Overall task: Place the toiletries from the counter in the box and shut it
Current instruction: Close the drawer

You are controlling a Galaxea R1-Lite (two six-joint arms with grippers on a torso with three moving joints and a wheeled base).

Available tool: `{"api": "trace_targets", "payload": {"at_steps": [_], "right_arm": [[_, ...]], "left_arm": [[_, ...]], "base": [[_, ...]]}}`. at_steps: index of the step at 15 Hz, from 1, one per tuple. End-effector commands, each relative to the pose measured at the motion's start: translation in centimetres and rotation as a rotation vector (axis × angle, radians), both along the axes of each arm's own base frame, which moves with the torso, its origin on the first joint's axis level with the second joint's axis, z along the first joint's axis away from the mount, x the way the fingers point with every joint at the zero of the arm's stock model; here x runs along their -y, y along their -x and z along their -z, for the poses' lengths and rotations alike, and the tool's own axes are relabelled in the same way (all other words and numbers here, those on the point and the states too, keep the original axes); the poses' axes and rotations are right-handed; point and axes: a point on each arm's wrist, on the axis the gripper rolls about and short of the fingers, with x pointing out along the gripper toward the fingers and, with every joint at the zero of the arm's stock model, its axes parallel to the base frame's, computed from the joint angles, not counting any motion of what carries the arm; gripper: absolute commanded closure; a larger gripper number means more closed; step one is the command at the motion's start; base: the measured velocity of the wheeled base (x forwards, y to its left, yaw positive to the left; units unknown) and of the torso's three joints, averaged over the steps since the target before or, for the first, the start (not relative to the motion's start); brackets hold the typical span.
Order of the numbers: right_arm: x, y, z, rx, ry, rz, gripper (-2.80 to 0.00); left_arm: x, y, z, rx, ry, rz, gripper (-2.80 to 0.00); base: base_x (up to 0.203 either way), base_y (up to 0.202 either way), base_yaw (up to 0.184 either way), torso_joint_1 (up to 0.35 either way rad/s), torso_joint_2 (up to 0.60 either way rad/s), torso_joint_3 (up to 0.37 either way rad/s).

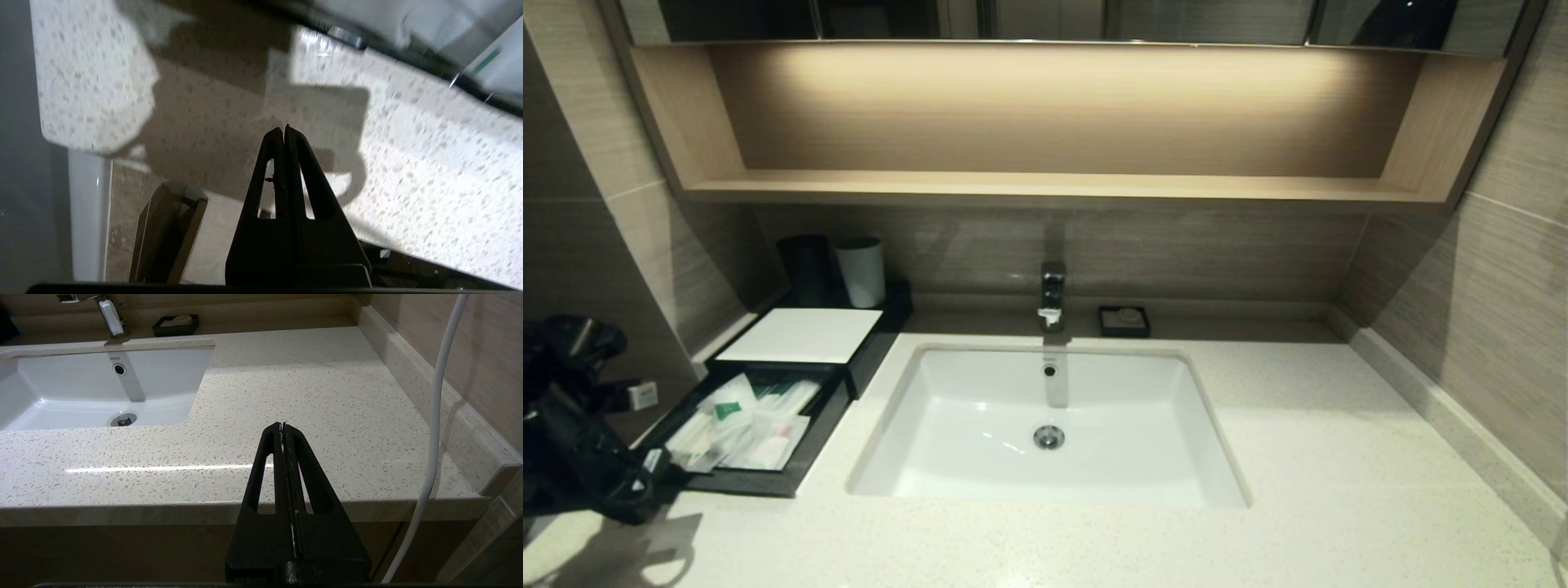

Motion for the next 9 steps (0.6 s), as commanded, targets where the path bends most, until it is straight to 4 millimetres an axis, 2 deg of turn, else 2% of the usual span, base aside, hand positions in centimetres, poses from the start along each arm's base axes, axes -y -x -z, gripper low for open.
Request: {"api": "trace_targets", "payload": {"at_steps": [1,9], "right_arm": [[0.0,0.0,0.0,0.001,-0.001,0.000,0.00],[0.0,0.0,0.0,0.001,-0.001,0.000,0.00]], "left_arm": [[-0.4,-1.2,0.7,0.019,0.017,0.006,0.00],[-1.1,-3.0,1.1,0.137,-0.010,0.045,0.00]], "base": [[0.000,0.000,0.000,0.000,0.00,0.000],[0.000,0.000,0.000,0.000,0.00,0.000]]}}
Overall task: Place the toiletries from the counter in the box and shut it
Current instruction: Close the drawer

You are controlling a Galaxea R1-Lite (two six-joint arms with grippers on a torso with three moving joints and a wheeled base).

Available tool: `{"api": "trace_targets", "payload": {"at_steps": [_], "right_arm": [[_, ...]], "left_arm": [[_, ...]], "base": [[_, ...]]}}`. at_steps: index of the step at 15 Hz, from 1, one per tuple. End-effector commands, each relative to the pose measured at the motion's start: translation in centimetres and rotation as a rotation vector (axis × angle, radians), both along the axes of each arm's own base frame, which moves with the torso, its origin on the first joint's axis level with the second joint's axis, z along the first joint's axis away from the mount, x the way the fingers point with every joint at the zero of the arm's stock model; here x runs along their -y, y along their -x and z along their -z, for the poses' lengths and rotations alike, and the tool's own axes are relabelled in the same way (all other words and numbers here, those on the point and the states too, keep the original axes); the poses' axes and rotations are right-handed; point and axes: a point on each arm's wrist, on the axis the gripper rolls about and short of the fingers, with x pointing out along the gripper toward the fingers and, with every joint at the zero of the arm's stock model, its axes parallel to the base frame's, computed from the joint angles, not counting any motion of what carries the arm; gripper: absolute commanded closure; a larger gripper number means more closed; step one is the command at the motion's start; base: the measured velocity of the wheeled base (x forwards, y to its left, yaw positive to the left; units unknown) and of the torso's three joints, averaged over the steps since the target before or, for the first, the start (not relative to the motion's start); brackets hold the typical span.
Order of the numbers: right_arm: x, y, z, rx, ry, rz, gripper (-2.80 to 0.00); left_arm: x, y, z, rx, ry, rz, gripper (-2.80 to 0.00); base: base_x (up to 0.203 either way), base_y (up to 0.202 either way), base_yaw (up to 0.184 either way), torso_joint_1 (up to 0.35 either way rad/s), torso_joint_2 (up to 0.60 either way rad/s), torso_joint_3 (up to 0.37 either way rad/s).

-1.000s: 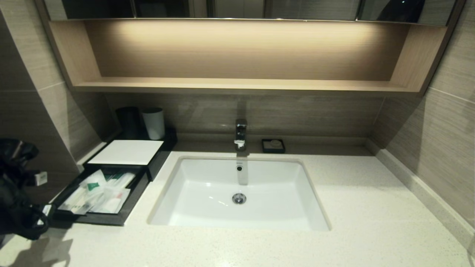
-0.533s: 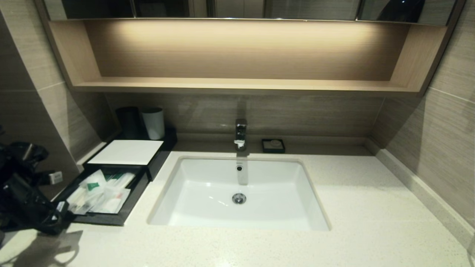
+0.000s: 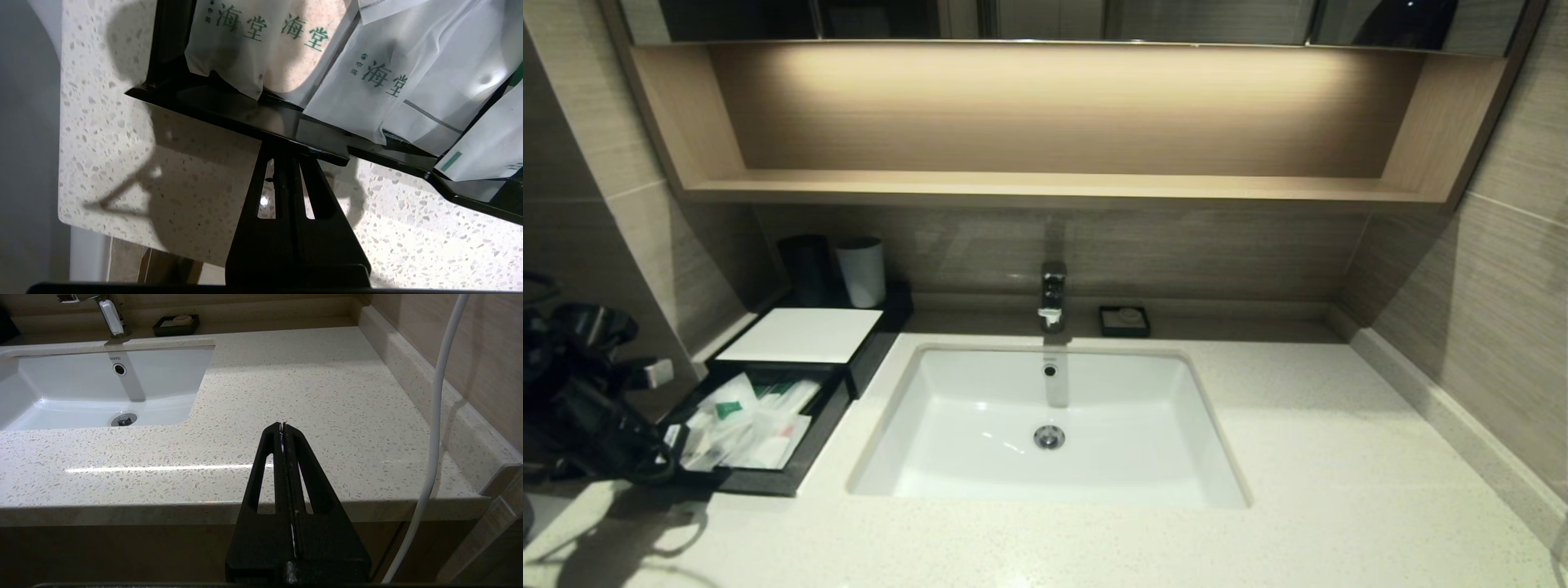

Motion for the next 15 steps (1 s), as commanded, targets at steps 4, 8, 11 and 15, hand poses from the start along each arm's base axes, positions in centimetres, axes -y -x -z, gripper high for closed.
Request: {"api": "trace_targets", "payload": {"at_steps": [4,8,11,15], "right_arm": [[0.0,0.0,0.0,0.001,0.000,0.000,0.00],[0.0,0.0,0.0,0.001,0.000,0.000,0.00],[0.0,0.0,0.0,0.000,0.000,0.000,0.00],[0.0,0.0,0.0,0.002,0.000,0.000,0.00]], "left_arm": [[-0.4,-1.2,0.1,0.073,-0.007,0.016,0.00],[-0.6,-1.8,-0.3,0.116,-0.021,0.030,0.00],[-0.5,-2.2,-0.5,0.154,-0.034,0.034,0.00],[-0.7,-3.1,-0.8,0.195,-0.014,0.049,0.00]], "base": [[0.000,0.000,0.000,0.000,0.00,0.000],[0.000,0.000,0.000,0.000,0.00,0.000],[0.000,0.000,0.000,0.000,0.00,0.000],[0.000,0.000,0.000,0.000,0.00,0.000]]}}
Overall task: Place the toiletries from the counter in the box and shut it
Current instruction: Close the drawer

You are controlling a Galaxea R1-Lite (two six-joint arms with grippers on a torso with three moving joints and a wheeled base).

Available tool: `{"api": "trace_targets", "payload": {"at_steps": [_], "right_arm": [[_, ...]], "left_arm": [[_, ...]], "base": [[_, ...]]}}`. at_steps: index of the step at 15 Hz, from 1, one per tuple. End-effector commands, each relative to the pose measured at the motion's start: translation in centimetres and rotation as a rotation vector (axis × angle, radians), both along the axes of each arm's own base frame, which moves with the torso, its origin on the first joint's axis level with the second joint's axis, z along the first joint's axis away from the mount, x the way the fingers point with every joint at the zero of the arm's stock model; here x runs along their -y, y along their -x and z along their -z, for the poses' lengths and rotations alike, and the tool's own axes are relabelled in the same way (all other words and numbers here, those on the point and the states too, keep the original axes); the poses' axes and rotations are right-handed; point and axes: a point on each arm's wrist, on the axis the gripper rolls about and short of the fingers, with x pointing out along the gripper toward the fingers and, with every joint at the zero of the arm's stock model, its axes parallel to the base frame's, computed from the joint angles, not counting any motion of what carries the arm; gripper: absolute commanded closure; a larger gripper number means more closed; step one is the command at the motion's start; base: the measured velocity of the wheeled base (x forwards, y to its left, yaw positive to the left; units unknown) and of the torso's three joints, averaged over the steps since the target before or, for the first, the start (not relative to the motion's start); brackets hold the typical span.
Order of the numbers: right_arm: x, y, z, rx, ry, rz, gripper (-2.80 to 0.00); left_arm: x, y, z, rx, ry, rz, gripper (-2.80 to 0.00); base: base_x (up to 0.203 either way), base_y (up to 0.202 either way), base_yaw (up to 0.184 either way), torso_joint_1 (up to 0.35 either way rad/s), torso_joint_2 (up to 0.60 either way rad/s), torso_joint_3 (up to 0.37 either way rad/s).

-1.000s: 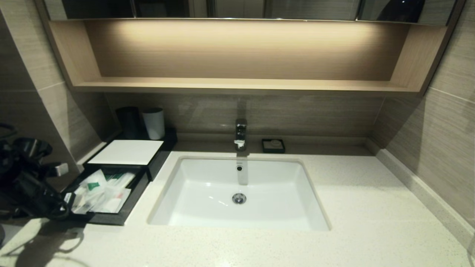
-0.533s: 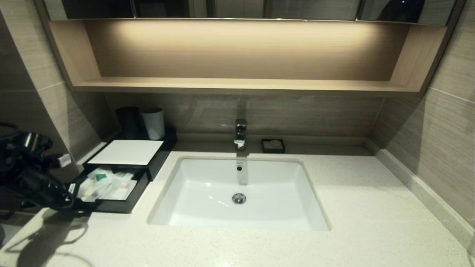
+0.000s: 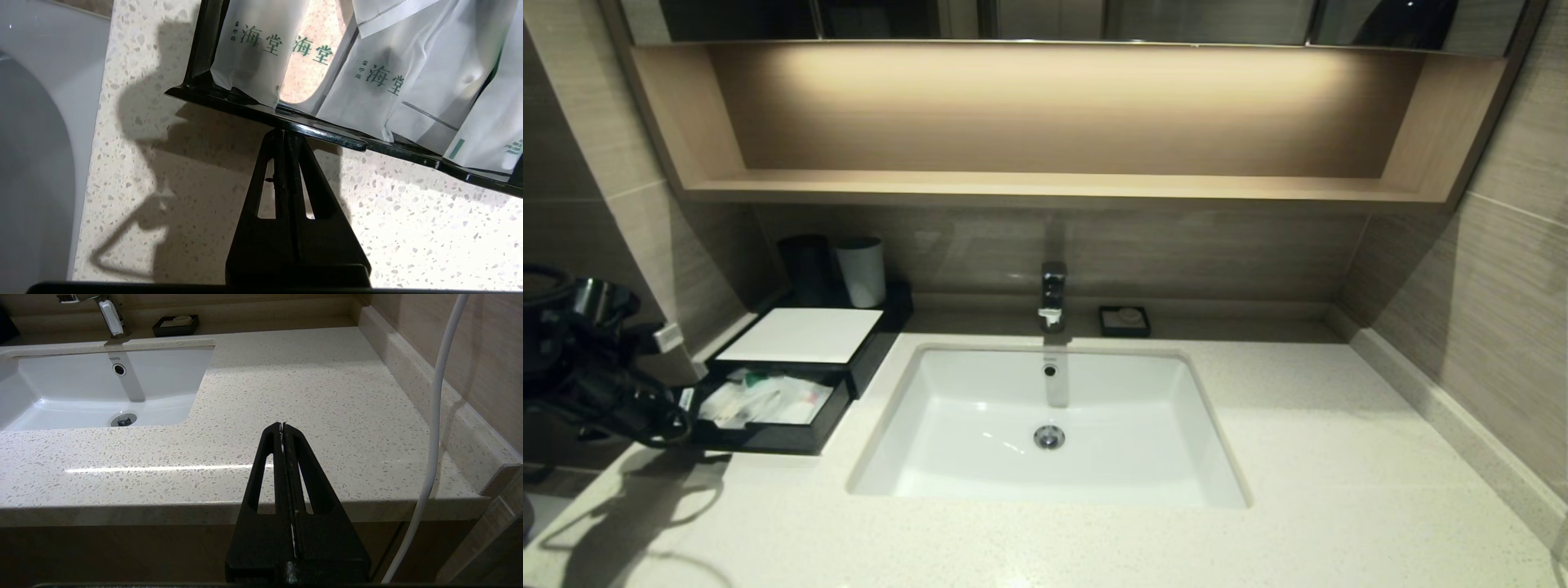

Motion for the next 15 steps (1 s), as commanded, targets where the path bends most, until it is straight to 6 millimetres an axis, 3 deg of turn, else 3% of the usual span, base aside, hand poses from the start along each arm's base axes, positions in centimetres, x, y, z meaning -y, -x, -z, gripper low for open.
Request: {"api": "trace_targets", "payload": {"at_steps": [1,15], "right_arm": [[0.0,0.0,0.0,0.000,-0.001,0.000,0.00],[0.0,0.0,0.0,0.001,-0.001,0.000,0.00]], "left_arm": [[-0.2,-0.6,0.1,0.018,-0.004,0.005,0.00],[-0.7,-4.3,1.4,0.106,0.005,0.052,0.00]], "base": [[0.000,0.000,0.000,0.000,0.00,0.000],[0.000,0.000,0.000,0.000,0.00,0.000]]}}
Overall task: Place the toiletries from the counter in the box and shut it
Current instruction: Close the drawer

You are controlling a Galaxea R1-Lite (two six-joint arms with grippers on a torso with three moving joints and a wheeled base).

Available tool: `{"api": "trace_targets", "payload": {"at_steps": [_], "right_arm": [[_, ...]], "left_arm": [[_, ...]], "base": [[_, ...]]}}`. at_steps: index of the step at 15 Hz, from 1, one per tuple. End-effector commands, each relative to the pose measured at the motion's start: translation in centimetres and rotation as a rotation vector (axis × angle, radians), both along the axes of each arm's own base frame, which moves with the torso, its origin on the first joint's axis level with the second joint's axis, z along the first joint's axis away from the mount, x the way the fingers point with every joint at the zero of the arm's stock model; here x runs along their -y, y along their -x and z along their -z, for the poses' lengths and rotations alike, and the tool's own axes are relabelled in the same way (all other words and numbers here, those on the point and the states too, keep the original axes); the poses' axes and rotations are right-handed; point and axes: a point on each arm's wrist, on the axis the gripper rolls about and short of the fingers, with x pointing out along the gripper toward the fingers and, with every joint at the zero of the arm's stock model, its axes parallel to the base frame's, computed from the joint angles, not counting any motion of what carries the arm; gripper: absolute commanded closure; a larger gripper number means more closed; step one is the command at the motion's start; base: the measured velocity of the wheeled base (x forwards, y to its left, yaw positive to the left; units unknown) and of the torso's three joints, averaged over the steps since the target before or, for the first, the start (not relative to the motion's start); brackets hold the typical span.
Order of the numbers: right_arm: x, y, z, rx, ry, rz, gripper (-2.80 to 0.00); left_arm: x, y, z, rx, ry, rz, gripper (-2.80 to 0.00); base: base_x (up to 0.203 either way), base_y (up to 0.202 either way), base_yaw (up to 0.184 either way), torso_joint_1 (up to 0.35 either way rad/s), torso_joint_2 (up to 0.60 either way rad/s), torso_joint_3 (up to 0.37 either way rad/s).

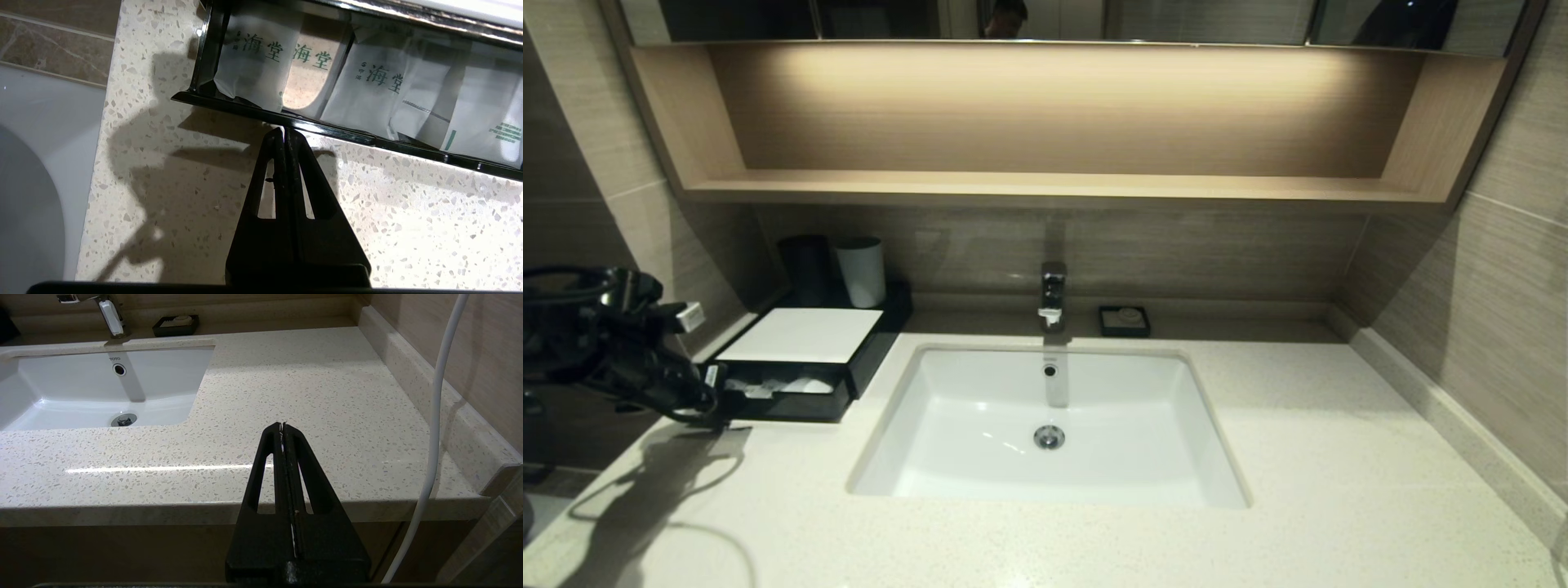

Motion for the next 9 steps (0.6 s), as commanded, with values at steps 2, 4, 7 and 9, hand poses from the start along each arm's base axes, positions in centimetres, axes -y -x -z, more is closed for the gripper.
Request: {"api": "trace_targets", "payload": {"at_steps": [2,4,7,9], "right_arm": [[0.0,0.0,0.0,0.001,0.000,0.000,0.00],[0.0,0.0,0.0,-0.001,0.000,0.000,0.00],[0.0,0.0,0.0,0.000,0.000,0.000,0.00],[0.0,0.0,0.0,0.000,0.000,0.000,0.00]], "left_arm": [[-0.4,-1.2,0.6,0.015,-0.003,-0.001,0.00],[-0.4,-1.9,0.9,0.054,-0.013,0.001,0.00],[0.0,-2.8,1.2,0.102,-0.010,-0.002,0.00],[0.0,-3.1,1.3,0.104,-0.010,-0.001,0.00]], "base": [[0.000,0.000,0.000,0.000,0.00,0.000],[0.000,0.000,0.000,0.000,0.00,0.000],[0.000,0.000,0.000,0.000,0.00,0.000],[0.000,0.000,0.000,0.000,0.00,0.000]]}}
